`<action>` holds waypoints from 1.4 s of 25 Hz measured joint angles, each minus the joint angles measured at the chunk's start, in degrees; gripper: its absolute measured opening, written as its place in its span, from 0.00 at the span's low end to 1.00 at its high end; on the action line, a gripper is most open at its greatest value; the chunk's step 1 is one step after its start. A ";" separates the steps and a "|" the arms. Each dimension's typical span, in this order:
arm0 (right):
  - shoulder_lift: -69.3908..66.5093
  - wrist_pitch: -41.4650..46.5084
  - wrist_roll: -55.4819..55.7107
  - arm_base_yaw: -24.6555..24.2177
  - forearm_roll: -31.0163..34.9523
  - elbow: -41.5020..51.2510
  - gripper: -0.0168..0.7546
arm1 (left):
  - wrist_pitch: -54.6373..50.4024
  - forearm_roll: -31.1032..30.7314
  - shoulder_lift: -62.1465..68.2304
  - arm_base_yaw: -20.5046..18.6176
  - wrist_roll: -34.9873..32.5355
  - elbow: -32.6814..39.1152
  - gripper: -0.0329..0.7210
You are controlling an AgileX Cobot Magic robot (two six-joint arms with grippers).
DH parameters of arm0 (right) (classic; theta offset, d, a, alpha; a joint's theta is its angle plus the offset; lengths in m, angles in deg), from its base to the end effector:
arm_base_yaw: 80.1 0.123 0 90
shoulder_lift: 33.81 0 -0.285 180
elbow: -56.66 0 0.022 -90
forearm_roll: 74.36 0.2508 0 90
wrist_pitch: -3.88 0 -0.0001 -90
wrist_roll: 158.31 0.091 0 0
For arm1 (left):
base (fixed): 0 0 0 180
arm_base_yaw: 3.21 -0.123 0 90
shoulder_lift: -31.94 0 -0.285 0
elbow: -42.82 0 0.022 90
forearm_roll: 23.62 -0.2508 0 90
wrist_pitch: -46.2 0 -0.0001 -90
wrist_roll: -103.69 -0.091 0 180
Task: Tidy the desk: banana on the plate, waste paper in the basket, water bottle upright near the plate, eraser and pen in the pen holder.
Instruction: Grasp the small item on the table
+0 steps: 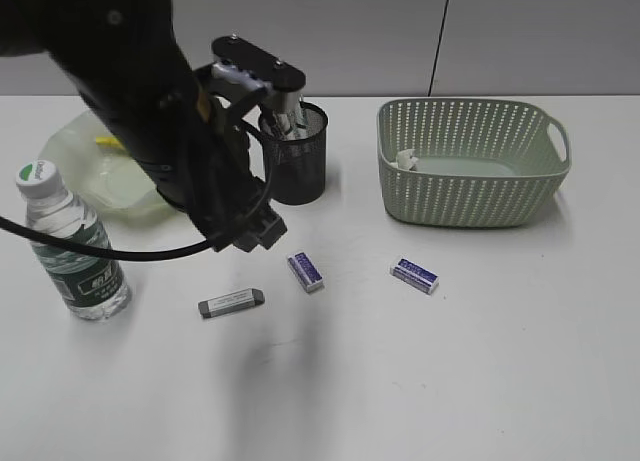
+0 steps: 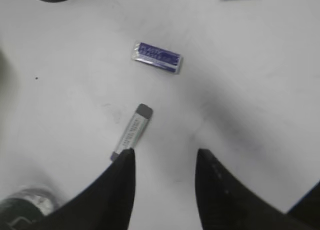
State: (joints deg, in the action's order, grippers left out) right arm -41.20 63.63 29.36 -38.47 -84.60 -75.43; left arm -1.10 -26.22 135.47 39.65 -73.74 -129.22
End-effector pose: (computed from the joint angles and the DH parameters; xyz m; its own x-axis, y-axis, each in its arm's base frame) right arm 0.0038 -0.0153 0.2829 -0.3352 -0.2410 -0.9108 -0.5382 0.8425 -0.0248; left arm 0.2520 -0.2297 0.2439 -0.6926 0.6235 -0.3627 0.6613 0.7497 0.0260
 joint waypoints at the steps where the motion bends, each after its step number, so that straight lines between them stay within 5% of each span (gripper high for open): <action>1: 0.00 0.00 0.00 0.00 0.00 0.00 0.38 | -1.07 -1.82 1.93 0.14 -0.68 -1.51 0.44; 8: 0.00 0.00 0.00 0.00 0.00 0.00 0.38 | -5.68 -0.99 10.73 0.36 -16.18 -6.08 0.46; 14: 0.00 0.00 0.00 0.00 0.00 0.00 0.38 | -4.18 -2.53 16.84 -0.13 -18.01 -6.09 0.61; 21: 0.00 0.00 0.00 0.00 0.00 0.00 0.38 | -2.43 -6.48 22.50 -2.02 -18.16 -6.14 0.62; 25: 0.00 0.00 0.00 0.00 0.00 0.00 0.38 | -0.29 -6.58 23.79 -2.39 -18.16 -6.14 0.53; 29: 0.00 0.00 -0.02 0.00 0.00 0.00 0.38 | 1.20 -6.58 24.02 -2.39 -18.16 -6.14 0.25; 35: 0.00 0.00 -0.02 0.00 0.00 0.00 0.38 | 2.74 -6.65 24.02 -2.39 -18.16 -6.19 0.23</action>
State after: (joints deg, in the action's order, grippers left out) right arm -41.20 63.63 29.34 -38.47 -84.60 -75.43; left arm 1.65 -32.87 159.48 37.26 -91.89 -135.41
